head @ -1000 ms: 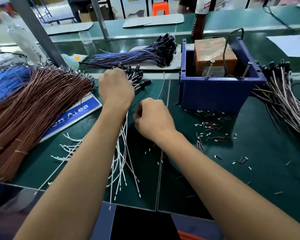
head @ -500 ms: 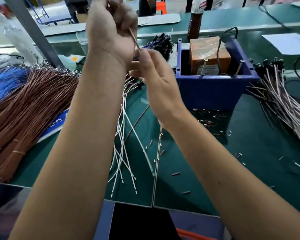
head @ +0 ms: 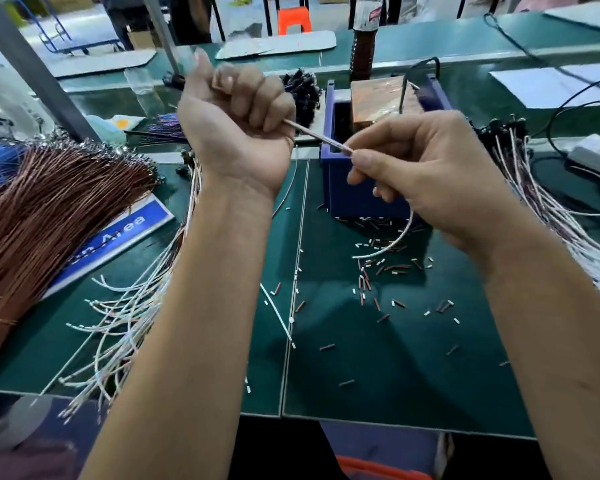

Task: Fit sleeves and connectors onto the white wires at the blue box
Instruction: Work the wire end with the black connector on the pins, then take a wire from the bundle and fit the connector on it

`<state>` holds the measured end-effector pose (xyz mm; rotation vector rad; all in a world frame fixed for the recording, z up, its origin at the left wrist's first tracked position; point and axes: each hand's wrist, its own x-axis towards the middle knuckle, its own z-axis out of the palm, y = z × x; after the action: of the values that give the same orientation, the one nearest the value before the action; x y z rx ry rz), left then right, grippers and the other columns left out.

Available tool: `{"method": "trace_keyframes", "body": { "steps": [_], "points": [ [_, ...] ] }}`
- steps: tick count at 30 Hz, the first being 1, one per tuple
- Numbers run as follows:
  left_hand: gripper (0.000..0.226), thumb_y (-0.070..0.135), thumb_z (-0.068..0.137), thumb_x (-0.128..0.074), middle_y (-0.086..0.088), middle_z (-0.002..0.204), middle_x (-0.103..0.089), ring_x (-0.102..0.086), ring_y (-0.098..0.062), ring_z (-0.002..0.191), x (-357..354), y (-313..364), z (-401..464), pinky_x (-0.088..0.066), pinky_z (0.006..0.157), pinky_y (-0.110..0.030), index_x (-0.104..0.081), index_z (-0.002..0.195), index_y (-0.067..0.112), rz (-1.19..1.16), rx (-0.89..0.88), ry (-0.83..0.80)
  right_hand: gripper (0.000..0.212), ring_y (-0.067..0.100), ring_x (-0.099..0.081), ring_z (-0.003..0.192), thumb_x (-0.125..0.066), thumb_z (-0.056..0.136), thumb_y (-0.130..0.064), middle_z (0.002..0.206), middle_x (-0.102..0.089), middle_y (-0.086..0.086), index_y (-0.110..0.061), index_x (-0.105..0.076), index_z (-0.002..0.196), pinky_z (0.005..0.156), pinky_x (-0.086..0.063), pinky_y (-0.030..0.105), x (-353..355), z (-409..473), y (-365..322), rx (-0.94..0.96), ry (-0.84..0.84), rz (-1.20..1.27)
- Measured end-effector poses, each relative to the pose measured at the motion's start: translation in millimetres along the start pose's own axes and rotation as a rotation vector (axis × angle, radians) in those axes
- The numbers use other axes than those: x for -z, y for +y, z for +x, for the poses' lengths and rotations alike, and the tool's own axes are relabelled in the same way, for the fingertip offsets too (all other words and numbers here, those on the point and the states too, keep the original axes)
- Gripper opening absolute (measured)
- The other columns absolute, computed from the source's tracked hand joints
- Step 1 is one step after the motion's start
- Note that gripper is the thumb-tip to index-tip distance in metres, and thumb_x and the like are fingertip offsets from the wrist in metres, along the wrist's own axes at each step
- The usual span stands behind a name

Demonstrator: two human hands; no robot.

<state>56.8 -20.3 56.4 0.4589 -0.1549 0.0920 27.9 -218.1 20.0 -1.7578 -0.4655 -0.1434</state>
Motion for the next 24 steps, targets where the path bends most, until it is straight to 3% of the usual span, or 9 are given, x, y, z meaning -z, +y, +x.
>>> {"method": "trace_keyframes", "body": {
  "steps": [2,6,9,13,17,19,21,24],
  "points": [
    [0.046,0.032,0.108,-0.036,0.005,0.053,-0.021,-0.014,-0.010,0.048,6.4,-9.0,-6.1,-0.014,0.042,-0.024,-0.033,0.064,0.019,0.107,0.047,-0.044,0.003,0.020,-0.059,0.053,-0.077,0.095,-0.012,0.076,-0.079,0.002,-0.012,-0.078,0.092,0.052,-0.051,0.028,16.6,-5.7,7.5,0.001,0.034,-0.109],
    [0.042,0.027,0.107,-0.044,0.005,0.056,-0.026,-0.016,-0.012,0.051,18.5,-36.9,-18.6,-0.017,0.043,-0.025,-0.033,0.067,0.019,0.530,0.112,-0.189,0.013,0.017,-0.056,0.050,-0.081,0.092,-0.022,0.066,-0.076,-0.002,-0.014,-0.077,0.082,0.050,-0.049,0.027,49.9,-15.0,23.9,-0.062,0.064,-0.300],
    [0.041,0.019,0.102,-0.051,0.001,0.052,-0.030,-0.015,-0.015,0.048,20.5,-60.8,-26.9,-0.012,0.044,-0.027,-0.032,0.067,0.016,0.732,0.097,-0.249,0.014,0.017,-0.056,0.052,-0.079,0.093,-0.019,0.066,-0.075,0.002,-0.008,-0.076,0.084,0.051,-0.048,0.024,56.1,-20.5,30.4,-0.091,0.006,-0.267],
    [0.045,0.025,0.106,-0.043,0.006,0.051,-0.024,-0.012,-0.010,0.046,19.5,-70.7,-28.9,-0.013,0.040,-0.023,-0.032,0.063,0.019,0.379,0.119,-0.183,0.013,0.018,-0.059,0.057,-0.071,0.100,-0.018,0.076,-0.077,0.004,-0.009,-0.075,0.091,0.057,-0.051,0.031,53.6,-22.1,37.9,-0.083,-0.090,-0.213],
    [0.046,0.029,0.104,-0.042,0.005,0.052,-0.023,-0.014,-0.009,0.044,20.3,-65.3,-17.9,-0.017,0.036,-0.022,-0.035,0.059,0.018,0.020,0.042,-0.108,0.017,0.005,-0.056,0.053,-0.067,0.103,-0.029,0.082,-0.078,0.003,-0.016,-0.075,0.109,0.051,-0.046,0.020,43.0,-23.2,46.2,-0.154,-0.285,-0.204],
    [0.047,0.030,0.103,-0.043,0.005,0.053,-0.020,-0.012,-0.009,0.045,20.8,-65.1,-14.9,-0.014,0.036,-0.022,-0.035,0.058,0.018,-0.043,0.034,-0.099,0.016,0.002,-0.059,0.058,-0.068,0.102,-0.030,0.080,-0.078,0.002,-0.020,-0.076,0.110,0.053,-0.047,0.019,38.5,-23.6,50.5,-0.149,-0.301,-0.186],
    [0.048,0.032,0.105,-0.040,0.005,0.054,-0.018,-0.011,-0.010,0.046,24.3,-63.7,-12.7,-0.013,0.038,-0.022,-0.033,0.059,0.018,-0.059,0.034,-0.095,0.015,0.011,-0.060,0.062,-0.067,0.102,-0.029,0.078,-0.078,0.002,-0.021,-0.080,0.104,0.054,-0.048,0.024,36.5,-24.3,54.3,-0.137,-0.296,-0.161],
    [0.049,0.033,0.107,-0.037,0.004,0.053,-0.021,-0.013,-0.010,0.046,32.4,-59.1,-10.9,-0.014,0.039,-0.022,-0.032,0.061,0.017,-0.003,0.034,-0.111,0.012,0.011,-0.060,0.059,-0.070,0.100,-0.020,0.075,-0.077,0.006,-0.013,-0.080,0.100,0.053,-0.048,0.022,38.6,-26.4,59.0,-0.097,-0.152,-0.039]
  ]
}}
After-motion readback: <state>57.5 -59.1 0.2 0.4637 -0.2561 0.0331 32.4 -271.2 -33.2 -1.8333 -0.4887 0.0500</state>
